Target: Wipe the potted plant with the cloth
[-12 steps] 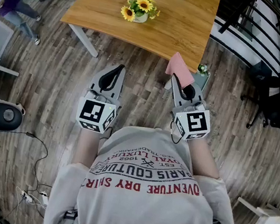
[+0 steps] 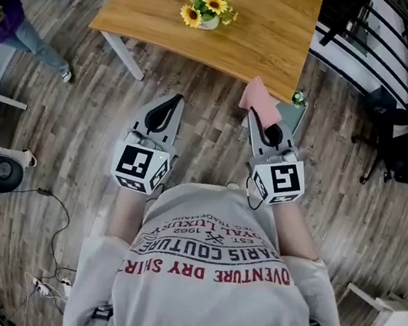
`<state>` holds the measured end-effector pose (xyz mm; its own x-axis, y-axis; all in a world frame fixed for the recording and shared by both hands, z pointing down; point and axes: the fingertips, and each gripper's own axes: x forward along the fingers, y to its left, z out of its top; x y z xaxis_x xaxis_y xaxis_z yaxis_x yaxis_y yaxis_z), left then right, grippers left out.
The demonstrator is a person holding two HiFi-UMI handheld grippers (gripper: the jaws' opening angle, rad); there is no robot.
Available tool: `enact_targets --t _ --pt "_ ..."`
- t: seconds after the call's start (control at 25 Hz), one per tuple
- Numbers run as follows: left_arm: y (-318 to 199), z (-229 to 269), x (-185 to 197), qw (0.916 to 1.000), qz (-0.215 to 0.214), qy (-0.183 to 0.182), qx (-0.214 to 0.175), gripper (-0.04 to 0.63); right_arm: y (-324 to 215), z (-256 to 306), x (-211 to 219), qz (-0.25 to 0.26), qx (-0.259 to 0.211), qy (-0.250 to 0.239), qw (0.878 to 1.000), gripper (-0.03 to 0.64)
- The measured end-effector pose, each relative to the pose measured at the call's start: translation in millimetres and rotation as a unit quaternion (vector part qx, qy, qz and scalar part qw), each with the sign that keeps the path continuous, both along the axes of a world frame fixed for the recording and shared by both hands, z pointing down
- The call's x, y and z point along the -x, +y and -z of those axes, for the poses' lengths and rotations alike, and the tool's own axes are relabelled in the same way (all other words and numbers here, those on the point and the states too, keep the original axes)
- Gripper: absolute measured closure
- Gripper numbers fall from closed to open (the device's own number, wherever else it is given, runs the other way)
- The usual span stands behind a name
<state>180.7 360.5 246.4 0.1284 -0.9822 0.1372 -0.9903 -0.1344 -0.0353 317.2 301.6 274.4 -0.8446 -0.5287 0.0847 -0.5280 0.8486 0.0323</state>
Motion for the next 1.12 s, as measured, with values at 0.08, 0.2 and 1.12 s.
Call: enact_targets --t 0.08,0.2,1.12 --pt "8 -2 6 1.0000 -0.001 0.001 0.000 0.580 4 -3 5 -0.010 0.003 -0.001 1.000 0.583" --pt "17 -9 23 1.0000 0.001 0.006 0.007 0.580 6 -11 17 -0.021 0.012 0.008 1.000 0.583" --pt "-162 -61 163 0.9956 0.071 0.003 0.061 0.580 -231 -65 134 -0.023 0.045 0.052 0.997 0.583"
